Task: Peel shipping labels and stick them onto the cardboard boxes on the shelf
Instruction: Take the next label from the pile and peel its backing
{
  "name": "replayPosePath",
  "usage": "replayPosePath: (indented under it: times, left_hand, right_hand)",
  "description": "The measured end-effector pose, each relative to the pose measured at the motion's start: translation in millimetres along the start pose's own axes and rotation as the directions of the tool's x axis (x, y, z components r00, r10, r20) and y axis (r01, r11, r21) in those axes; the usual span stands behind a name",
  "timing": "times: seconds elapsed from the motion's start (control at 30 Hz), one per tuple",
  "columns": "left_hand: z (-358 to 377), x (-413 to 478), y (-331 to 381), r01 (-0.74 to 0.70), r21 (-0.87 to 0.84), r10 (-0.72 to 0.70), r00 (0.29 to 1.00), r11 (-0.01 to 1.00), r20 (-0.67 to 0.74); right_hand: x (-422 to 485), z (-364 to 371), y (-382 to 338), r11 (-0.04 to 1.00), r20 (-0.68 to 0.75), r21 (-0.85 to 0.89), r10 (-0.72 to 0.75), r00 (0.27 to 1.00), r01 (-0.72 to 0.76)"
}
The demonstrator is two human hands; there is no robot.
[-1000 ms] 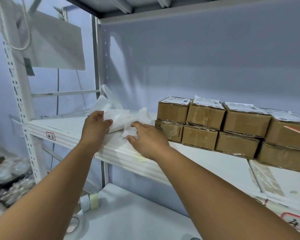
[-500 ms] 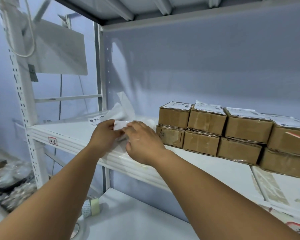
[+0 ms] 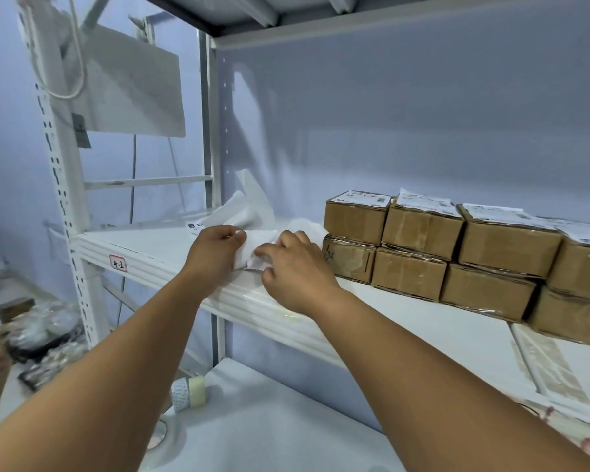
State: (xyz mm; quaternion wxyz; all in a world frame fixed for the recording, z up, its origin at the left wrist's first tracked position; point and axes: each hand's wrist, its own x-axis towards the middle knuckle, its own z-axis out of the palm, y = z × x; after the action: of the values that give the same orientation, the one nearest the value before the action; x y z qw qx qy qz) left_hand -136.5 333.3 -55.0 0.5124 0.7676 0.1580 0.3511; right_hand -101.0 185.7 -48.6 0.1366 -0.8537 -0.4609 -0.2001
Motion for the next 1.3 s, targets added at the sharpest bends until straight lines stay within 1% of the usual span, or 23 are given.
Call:
replayPosePath:
  times: [0.17,0.37,0.47,0.57,0.67,0.8,0.87,0.93,1.03,1.1,1.2,1.27,1.3]
  left_hand:
    - [-2.1,1.0,-1.1,0.007,-0.030,-0.006,0.999,1.000,0.040]
    - [-3.7,1.1,-2.0,-0.015,0.008,0.013,0.990,1.000,0.141]
    - [-2.6,1.9,-3.3,-0.008,0.005,0.008,0.992,1.000,0.126]
    - [2.1,1.7,-2.9,-0.014,0.077,0.006,0.994,0.997,0.105]
    - [4.1,0.6,-0.5,-0.021,0.127,0.008,0.995,0.992,0.101]
    - [1.3,-0.1,0.6,-0.024,0.102,0.015,0.996,0.995,0.093]
    - [1.4,-0.6,1.1,-0.019,0.107,0.007,0.994,0.994,0.111]
    - [3.2,-0.8,1.9,-0.011,0.132,-0.004,0.993,0.991,0.116]
    - [6.4,-0.6,1.8,-0.002,0.179,-0.010,0.997,0.984,0.071]
    - [8.1,1.4,1.0,0.012,0.182,-0.016,1.000,0.983,0.021]
    - [8.7,4.9,1.5,0.065,0.149,-0.054,0.995,0.987,-0.079]
    - [7.5,5.9,3.2,0.101,0.117,-0.080,0.981,0.988,-0.175]
    - [6.5,6.5,2.5,0.100,0.095,-0.080,0.977,0.990,-0.196]
  right_hand:
    - [-0.7,1.0,-0.3,0.998,-0.015,0.051,0.031,0.999,-0.030]
    - [1.0,-1.4,0.1,0.998,-0.006,0.057,0.022,1.000,-0.021]
    - [1.0,-1.3,0.2,1.000,-0.069,0.026,-0.013,0.997,0.015]
    - [0.9,0.5,-1.0,0.997,-0.143,-0.012,-0.079,0.987,0.078]
    - [2.6,2.8,0.7,0.995,-0.187,-0.025,-0.100,0.977,0.096]
    - [3.7,3.3,1.3,0.996,-0.173,-0.029,-0.087,0.981,0.083]
    - [4.2,3.1,0.8,0.995,-0.184,-0.022,-0.096,0.978,0.094]
    - [5.0,3.0,2.0,0.994,-0.167,-0.029,-0.108,0.980,0.104]
    - [5.6,3.5,3.1,0.992,-0.127,-0.061,-0.121,0.984,0.114]
    - [5.1,4.2,2.9,0.991,-0.130,-0.056,-0.125,0.984,0.119]
    - [3.8,5.1,4.2,0.992,-0.133,-0.036,-0.124,0.983,0.121]
    - [3.3,4.0,4.6,0.993,-0.102,-0.013,-0.122,0.987,0.121]
    - [2.4,2.9,4.4,0.993,-0.084,0.001,-0.115,0.990,0.116]
